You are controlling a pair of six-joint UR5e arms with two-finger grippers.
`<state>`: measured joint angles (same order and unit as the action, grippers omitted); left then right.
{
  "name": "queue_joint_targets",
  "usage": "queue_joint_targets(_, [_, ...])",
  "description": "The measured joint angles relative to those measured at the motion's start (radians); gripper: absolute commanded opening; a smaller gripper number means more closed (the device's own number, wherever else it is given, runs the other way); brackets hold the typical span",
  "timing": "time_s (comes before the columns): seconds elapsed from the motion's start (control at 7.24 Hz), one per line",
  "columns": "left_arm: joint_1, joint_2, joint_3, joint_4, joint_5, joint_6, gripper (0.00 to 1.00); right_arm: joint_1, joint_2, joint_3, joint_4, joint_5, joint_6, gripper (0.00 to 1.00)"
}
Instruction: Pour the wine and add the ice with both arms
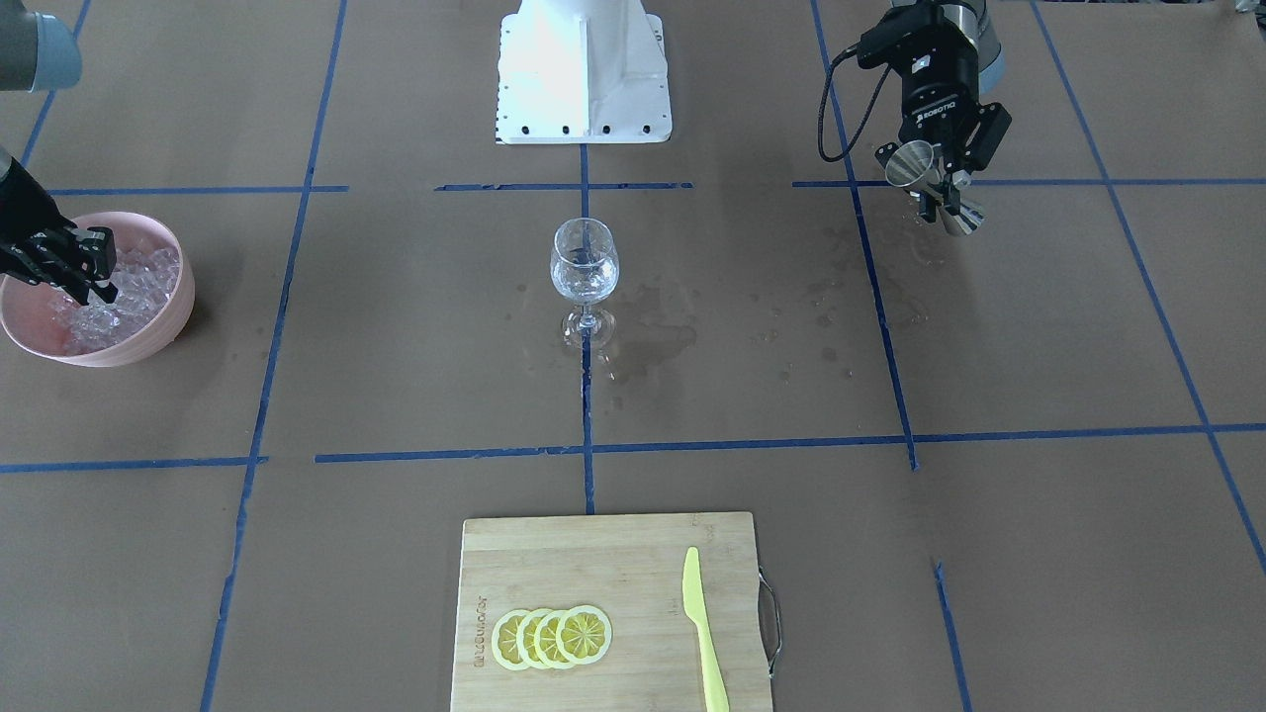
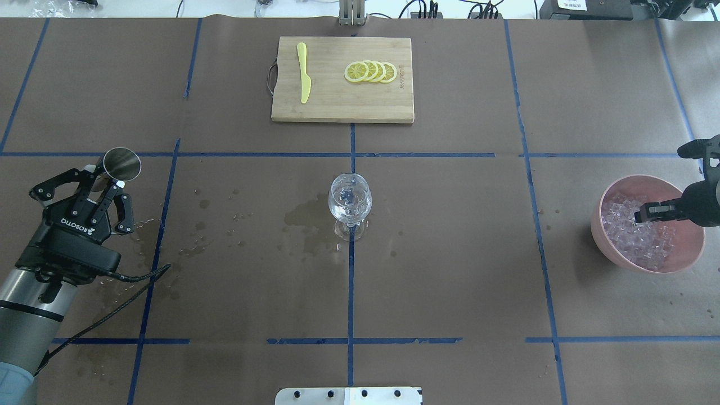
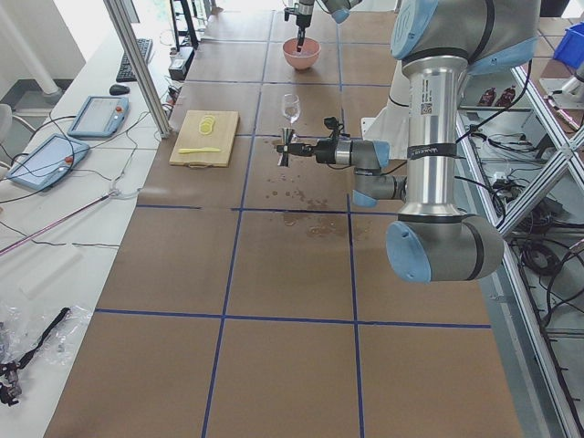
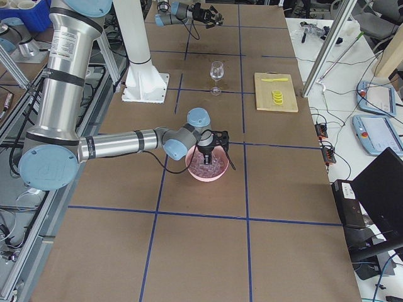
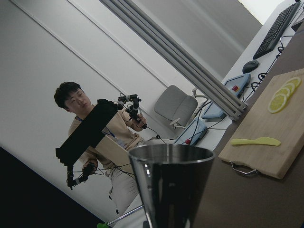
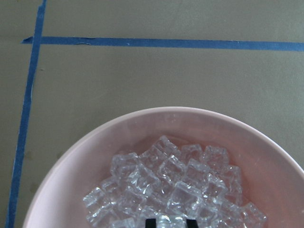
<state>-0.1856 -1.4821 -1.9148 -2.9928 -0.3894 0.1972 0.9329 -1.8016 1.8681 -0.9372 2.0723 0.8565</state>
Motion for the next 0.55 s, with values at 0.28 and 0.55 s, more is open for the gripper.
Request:
queue_joint_targets(0.28, [0.000, 0.000, 0.004, 0.000, 0.001, -0.003, 0.00, 0.003, -0.004, 0.005, 0.000, -0.001, -0.004, 0.00])
queue_joint_targets(0.55, [0.000, 0.000, 0.010, 0.001, 0.001, -0.027, 0.00, 0.013, -0.013, 0.041, -0.002, 0.007, -0.006, 0.00])
